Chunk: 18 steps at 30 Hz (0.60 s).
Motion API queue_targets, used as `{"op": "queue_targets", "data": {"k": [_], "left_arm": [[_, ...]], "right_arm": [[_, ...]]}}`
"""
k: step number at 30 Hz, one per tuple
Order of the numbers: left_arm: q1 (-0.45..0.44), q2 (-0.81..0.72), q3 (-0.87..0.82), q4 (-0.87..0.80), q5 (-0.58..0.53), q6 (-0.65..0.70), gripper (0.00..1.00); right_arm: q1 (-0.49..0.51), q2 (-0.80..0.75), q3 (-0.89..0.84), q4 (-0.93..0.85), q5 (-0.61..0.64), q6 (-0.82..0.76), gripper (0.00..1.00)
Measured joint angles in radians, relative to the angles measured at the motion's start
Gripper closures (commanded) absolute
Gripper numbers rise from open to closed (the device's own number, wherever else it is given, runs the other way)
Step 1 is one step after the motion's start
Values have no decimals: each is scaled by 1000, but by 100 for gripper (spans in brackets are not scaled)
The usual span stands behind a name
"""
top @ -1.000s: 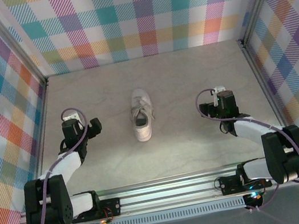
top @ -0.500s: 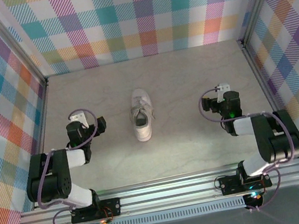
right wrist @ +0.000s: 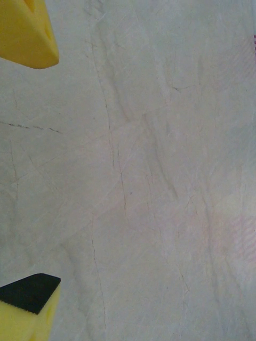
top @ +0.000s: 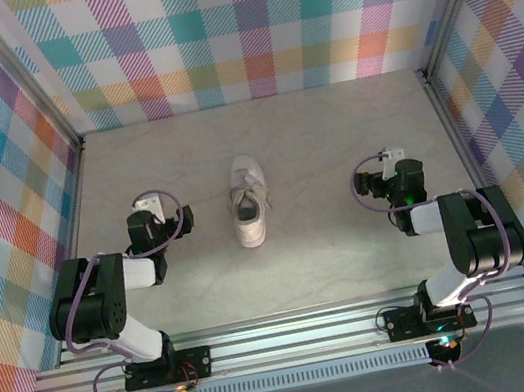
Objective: Tie the shoes
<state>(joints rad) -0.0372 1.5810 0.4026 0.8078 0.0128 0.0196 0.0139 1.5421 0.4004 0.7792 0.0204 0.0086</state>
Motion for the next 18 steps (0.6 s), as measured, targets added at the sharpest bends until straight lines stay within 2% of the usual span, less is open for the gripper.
{"op": "queue_targets", "data": {"k": [18], "left_arm": [[0,0,0,0,-6,0,0]], "right_arm": [[0,0,0,0,-7,0,1]]}}
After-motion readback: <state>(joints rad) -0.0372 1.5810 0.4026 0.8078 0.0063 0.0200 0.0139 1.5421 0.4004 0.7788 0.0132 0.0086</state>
